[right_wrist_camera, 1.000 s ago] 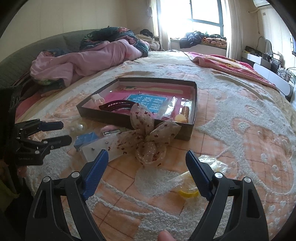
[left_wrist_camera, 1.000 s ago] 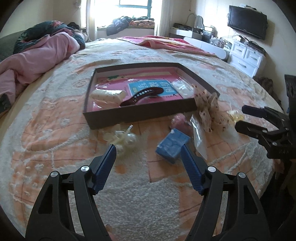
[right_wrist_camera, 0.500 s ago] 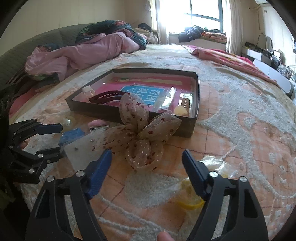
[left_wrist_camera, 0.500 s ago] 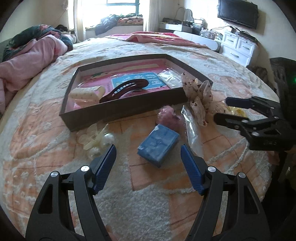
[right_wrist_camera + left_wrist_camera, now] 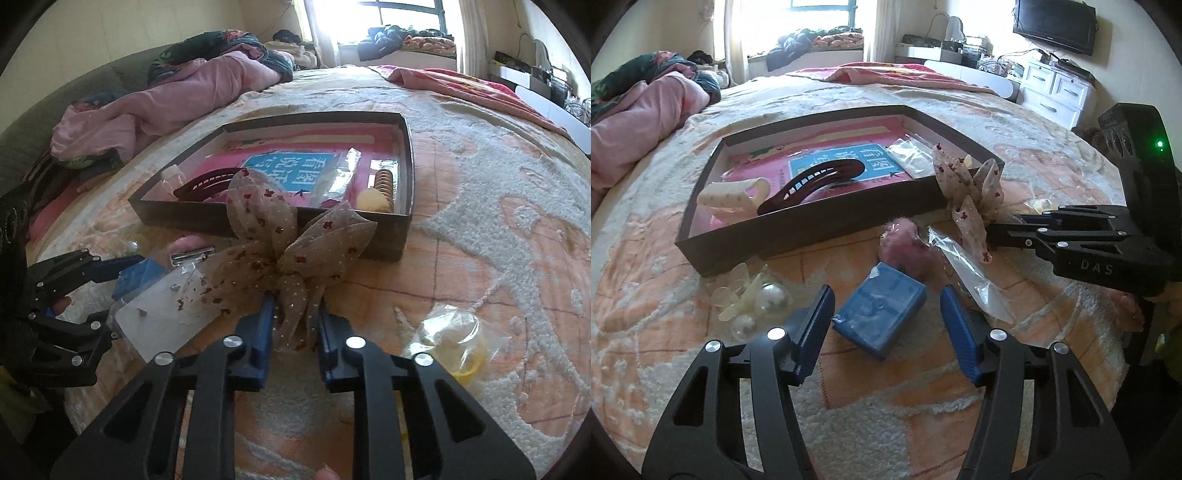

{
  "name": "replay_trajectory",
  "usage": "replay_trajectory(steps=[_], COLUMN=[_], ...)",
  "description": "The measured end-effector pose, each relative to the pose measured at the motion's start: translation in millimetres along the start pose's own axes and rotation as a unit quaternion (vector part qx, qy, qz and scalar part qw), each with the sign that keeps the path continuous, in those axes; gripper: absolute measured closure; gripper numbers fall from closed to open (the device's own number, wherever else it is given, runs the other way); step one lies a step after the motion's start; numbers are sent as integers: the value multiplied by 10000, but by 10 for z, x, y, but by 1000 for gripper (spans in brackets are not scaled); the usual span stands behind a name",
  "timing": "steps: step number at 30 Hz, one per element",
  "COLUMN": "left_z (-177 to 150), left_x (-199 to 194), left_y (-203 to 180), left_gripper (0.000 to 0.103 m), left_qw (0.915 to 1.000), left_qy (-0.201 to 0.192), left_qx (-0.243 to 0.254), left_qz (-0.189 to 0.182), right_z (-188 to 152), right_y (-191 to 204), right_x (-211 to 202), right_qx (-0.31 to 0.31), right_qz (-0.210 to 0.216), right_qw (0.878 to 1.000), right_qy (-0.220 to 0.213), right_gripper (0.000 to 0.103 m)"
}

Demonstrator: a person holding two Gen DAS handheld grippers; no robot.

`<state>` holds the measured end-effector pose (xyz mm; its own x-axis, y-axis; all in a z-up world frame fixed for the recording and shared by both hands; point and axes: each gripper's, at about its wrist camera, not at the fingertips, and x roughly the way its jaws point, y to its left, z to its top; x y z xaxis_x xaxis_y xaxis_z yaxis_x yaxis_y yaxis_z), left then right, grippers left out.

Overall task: Organize jewelry
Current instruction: 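Grasp the dotted beige ribbon bow with the right tool while the left tool grasps the blue plastic case, then carry the bow with the right tool while the left tool carries the blue case over the tray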

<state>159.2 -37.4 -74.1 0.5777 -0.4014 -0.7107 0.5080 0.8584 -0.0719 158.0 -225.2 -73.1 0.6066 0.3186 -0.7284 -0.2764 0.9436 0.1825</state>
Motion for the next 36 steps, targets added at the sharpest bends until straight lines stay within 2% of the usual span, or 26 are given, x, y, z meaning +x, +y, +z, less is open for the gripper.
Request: replay_trajectory(steps=[4,6,21,36], left_z=[7,12,-14,147], left_x=[20,27,-107,-417], left_y=[5,13,-84,329], left_gripper=[56,61,62,62], left_qw=[10000,10000,10000,9958], left_qy=[18,23,-55,-517], left_qx=[-52,-82,46,-671], left_qz=[-34,-37,-41,342], right_z=[-15,-21,-73,64], right_y=[-35,-42,0,313], right_x=[-37,-60,-304,-478], right_qx=[123,142,105,-324], right_qz=[6,-17,-63,143], right_qw=[9999,9999,9994,9978], right_qy=[-42,-75,-324,-565], right_gripper=[90,91,95,95])
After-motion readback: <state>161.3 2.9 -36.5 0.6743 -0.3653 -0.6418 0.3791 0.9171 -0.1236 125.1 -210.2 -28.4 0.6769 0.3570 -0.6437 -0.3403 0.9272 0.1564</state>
